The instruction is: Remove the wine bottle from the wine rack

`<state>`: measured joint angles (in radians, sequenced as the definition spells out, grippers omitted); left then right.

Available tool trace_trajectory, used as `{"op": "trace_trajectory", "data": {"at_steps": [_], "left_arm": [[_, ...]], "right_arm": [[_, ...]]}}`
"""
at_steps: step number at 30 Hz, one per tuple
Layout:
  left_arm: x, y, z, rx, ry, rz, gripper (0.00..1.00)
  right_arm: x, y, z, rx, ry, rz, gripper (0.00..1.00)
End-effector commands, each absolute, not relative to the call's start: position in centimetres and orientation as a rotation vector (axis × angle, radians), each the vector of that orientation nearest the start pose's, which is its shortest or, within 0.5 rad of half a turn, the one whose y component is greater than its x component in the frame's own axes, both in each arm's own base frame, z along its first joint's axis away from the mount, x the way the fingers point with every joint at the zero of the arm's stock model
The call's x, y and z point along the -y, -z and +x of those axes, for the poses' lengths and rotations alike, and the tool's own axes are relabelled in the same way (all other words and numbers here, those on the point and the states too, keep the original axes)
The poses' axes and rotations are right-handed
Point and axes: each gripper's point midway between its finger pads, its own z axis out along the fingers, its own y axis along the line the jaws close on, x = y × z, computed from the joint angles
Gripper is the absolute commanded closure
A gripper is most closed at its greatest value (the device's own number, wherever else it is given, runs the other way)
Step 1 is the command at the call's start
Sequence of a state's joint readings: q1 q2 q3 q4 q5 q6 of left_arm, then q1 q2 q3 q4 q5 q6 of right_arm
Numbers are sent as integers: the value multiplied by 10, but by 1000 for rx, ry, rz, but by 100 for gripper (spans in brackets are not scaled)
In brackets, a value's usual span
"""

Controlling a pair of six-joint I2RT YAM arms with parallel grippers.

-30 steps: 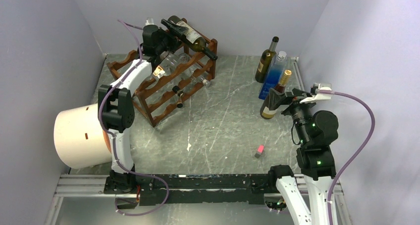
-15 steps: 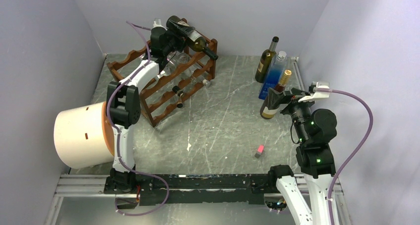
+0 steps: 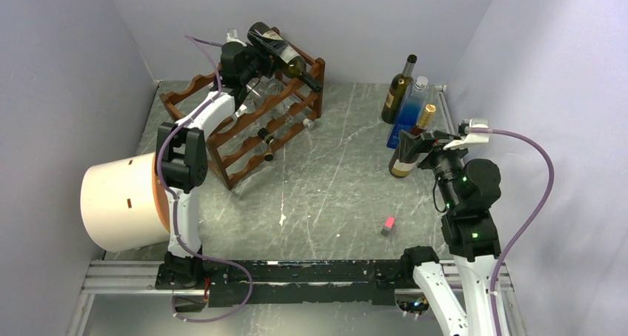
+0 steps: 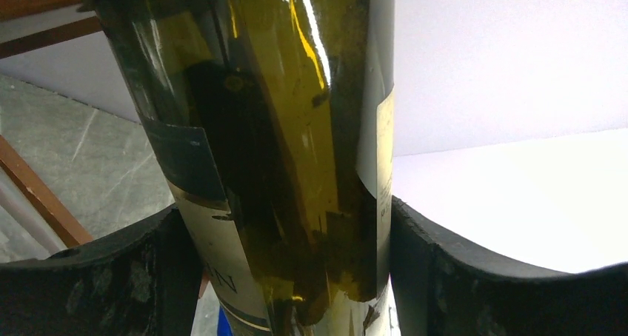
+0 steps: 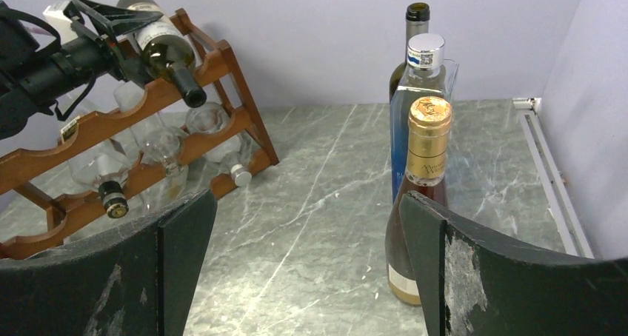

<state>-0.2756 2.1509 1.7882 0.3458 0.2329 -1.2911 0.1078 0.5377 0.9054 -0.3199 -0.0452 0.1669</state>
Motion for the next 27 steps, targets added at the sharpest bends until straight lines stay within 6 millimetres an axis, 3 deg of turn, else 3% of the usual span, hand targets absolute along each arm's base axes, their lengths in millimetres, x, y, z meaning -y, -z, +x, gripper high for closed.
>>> {"op": "trace_trajectory", "data": {"at_steps": [1, 10, 16, 19, 22, 27], "left_arm": [[245, -411, 567, -1412, 1484, -468, 93], [237, -475, 511, -1326, 1598, -338, 93], [242, -498, 444, -1320, 1742, -164, 93], [243, -496, 399, -1343, 1793, -62, 93], [242, -472, 367, -1400, 1804, -41, 93], [246, -443, 329, -1553, 1750, 49, 93]], "right_arm": [[-45, -371, 246, -1518, -268, -8, 0], [-52, -366, 252, -1557, -292, -32, 0], [-62, -381, 252, -1529, -335, -87, 0], [-74, -389, 254, -1509, -392, -132, 0], [-90, -391, 260, -1506, -481, -170, 0], [-123, -391, 269, -1515, -691, -236, 0]]}}
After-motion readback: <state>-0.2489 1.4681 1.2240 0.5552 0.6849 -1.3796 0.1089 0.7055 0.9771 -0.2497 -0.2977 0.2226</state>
